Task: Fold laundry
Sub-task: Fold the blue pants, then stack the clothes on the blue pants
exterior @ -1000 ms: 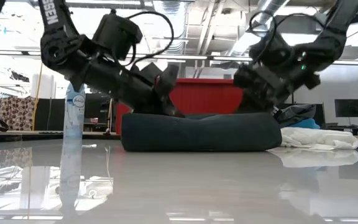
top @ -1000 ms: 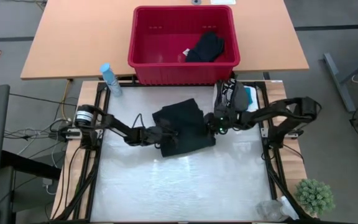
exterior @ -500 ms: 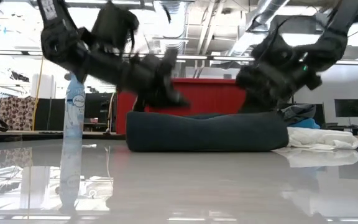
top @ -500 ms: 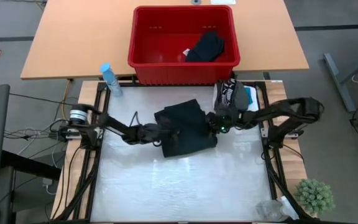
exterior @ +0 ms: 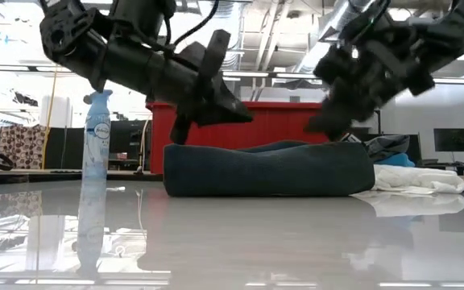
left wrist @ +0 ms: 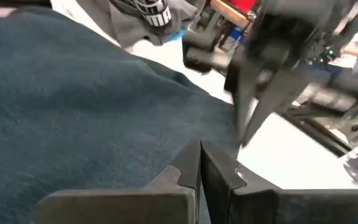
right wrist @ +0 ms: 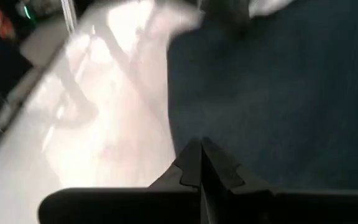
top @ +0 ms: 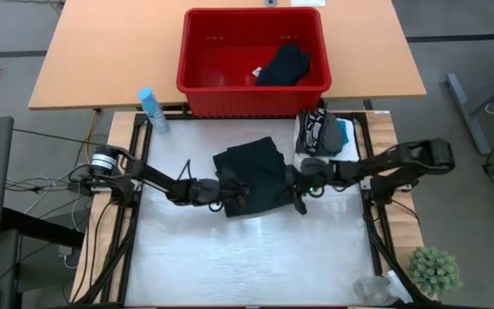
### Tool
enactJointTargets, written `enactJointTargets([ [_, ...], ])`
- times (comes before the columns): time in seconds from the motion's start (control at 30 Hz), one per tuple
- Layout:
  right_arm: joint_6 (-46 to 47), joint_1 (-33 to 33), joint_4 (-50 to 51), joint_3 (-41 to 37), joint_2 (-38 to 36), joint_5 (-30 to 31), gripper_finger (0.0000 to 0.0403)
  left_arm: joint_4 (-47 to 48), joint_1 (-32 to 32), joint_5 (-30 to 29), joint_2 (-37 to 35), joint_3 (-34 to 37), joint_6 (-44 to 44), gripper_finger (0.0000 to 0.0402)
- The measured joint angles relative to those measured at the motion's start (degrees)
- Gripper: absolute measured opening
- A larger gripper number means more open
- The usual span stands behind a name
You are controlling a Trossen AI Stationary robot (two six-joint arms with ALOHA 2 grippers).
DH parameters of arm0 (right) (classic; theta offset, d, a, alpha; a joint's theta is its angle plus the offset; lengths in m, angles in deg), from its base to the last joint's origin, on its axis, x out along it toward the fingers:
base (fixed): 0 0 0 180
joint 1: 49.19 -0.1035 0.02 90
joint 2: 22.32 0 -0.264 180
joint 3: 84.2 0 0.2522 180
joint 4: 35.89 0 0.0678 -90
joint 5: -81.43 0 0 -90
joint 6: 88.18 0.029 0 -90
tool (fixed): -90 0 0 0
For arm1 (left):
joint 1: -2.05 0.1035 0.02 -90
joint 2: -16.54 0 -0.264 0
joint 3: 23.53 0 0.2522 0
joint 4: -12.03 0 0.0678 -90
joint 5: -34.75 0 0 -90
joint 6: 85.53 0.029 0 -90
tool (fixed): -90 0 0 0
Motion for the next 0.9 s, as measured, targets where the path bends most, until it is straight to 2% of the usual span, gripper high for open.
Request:
enactJointTargets([
  [0.1, 0.01, -1.10, -0.73, 0.00, 6.81, 2.00, 0.0027, -0.74, -1.15, 0.02, 3.46, -0.88, -0.66, 0.0000],
  [0.23, 2.34, -0.50, -3.81, 0.18, 14.36, 1.53, 0.0027, -0.45, -2.09, 0.08, 8.46, -1.61, -3.50, 0.0000],
  [0.43, 4.58, 0.66, -5.45, 0.20, 17.45, -0.58, 0.0027, 0.34, -2.10, 0.30, 12.15, -1.80, -5.77, 0.0000],
  [0.63, 6.85, 2.86, -4.79, 0.20, 10.32, -3.27, 0.0028, -2.92, -0.85, 1.75, 9.31, -1.59, -4.94, 0.0000],
  [0.9, 12.06, 9.28, -4.01, 1.21, -8.33, -7.29, 0.0039, -3.80, 3.29, -1.32, -2.93, -1.76, -4.70, 0.0000],
])
